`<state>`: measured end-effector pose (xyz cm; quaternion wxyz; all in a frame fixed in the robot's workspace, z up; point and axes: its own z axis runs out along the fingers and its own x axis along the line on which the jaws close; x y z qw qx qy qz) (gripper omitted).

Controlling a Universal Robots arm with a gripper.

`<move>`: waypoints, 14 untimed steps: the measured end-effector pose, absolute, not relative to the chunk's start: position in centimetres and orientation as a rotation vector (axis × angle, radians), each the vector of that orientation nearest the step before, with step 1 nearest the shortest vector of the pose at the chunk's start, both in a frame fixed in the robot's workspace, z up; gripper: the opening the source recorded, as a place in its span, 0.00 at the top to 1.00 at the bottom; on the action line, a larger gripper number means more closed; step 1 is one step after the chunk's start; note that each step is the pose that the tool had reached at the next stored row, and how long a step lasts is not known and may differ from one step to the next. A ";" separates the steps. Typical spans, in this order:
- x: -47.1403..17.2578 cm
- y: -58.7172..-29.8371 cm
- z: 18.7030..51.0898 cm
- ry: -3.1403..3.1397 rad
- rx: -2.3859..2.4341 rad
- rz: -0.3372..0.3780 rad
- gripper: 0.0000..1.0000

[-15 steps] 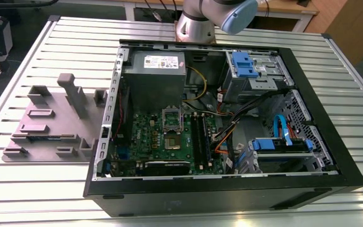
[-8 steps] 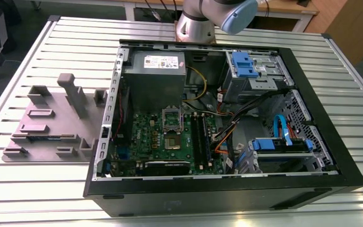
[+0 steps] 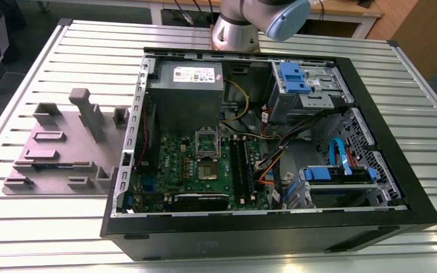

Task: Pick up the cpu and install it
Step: 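Pick up the cpu and move it towards the insertion slot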

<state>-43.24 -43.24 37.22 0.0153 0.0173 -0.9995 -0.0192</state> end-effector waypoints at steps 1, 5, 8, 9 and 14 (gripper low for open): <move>-43.2 -43.2 37.2 -3.110 0.054 -0.060 0.53; -43.0 -43.2 37.2 -3.110 0.054 -0.060 0.53; -42.6 -43.2 37.2 -3.110 0.054 -0.060 0.53; -42.5 -43.2 37.2 -3.110 0.054 -0.060 0.53; -41.7 -43.3 37.2 -3.110 0.054 -0.060 0.53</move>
